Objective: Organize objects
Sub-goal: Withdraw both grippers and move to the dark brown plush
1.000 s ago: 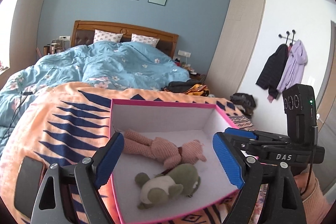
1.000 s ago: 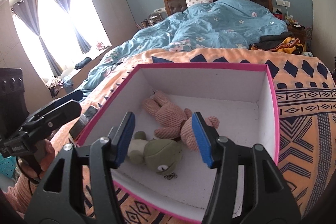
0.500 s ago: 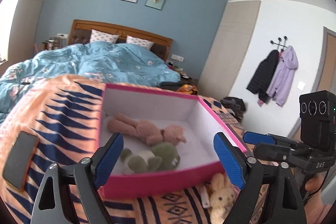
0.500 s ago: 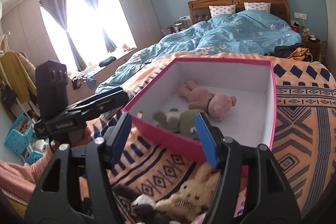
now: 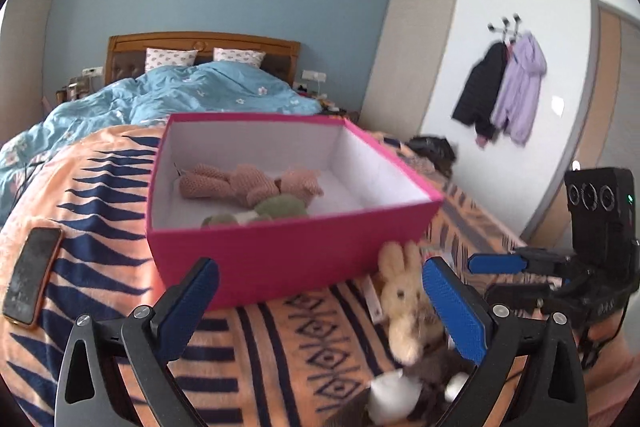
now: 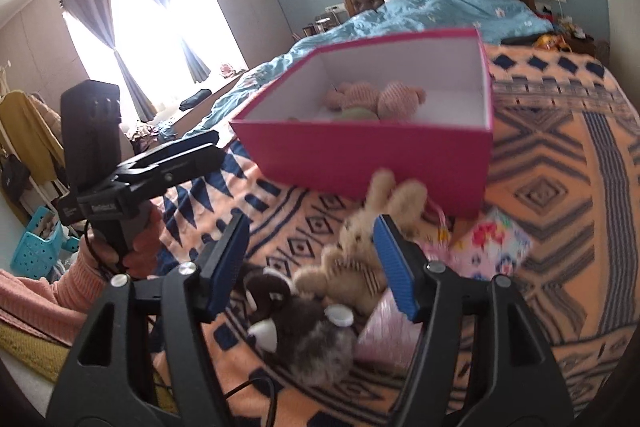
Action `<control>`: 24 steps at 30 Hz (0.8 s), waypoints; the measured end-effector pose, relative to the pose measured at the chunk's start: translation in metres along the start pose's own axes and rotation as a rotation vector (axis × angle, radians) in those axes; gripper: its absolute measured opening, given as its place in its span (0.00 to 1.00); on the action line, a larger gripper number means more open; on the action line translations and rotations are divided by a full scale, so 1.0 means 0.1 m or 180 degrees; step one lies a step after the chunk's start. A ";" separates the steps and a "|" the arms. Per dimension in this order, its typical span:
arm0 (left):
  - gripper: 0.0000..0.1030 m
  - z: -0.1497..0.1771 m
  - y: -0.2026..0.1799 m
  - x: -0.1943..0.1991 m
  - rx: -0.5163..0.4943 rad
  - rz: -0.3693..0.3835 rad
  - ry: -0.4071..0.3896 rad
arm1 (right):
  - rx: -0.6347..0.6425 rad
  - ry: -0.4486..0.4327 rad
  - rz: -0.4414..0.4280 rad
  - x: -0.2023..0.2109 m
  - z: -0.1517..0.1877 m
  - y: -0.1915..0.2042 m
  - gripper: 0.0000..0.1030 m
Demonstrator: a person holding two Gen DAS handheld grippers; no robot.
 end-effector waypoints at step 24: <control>1.00 0.65 -0.32 0.06 -0.0372 0.0188 0.0529 | 0.0337 0.0391 0.0366 -0.18 0.80 0.24 0.64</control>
Point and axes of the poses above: each gripper's, at about its wrist camera, not at the fingertips, and x roughly against the way its jaws point, y to its left, z to its underside, the point moved 3 cm from there along -x, roughly the way its jaws point, and after that the axes turned 4 degrees about -y, right-handed, at the moved point
